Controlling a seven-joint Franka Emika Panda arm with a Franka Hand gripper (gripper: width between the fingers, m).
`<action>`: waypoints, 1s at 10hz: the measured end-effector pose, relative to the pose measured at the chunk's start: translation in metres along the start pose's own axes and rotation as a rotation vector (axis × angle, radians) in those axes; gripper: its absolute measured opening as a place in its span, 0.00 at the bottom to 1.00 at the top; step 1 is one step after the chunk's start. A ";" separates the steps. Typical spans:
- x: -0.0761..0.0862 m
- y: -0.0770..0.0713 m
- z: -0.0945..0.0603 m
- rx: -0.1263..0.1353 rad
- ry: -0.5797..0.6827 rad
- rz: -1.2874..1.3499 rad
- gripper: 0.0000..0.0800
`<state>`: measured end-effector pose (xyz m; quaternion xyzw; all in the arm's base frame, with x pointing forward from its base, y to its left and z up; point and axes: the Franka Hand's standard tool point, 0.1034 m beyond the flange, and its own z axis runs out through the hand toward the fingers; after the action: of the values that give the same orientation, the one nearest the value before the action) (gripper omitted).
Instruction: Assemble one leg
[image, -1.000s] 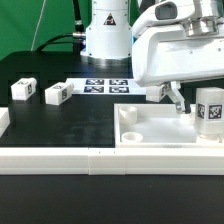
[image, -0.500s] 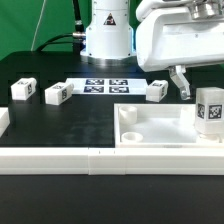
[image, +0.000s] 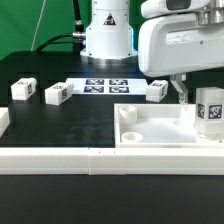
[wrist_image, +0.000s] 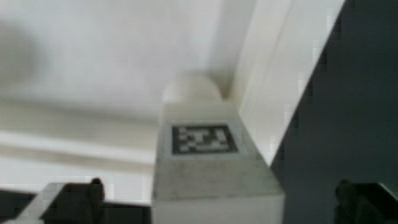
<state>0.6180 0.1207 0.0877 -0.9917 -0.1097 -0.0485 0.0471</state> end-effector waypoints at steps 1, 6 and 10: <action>0.008 0.001 -0.003 0.004 -0.018 0.001 0.81; 0.008 0.001 0.000 0.002 -0.003 -0.004 0.44; 0.008 0.002 -0.001 0.002 -0.002 0.010 0.37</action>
Offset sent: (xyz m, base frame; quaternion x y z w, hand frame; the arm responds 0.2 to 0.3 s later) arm 0.0000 0.0000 0.0000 0.0000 0.0000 0.0000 1.0000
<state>0.6263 0.1201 0.0891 -0.9922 -0.1047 -0.0470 0.0483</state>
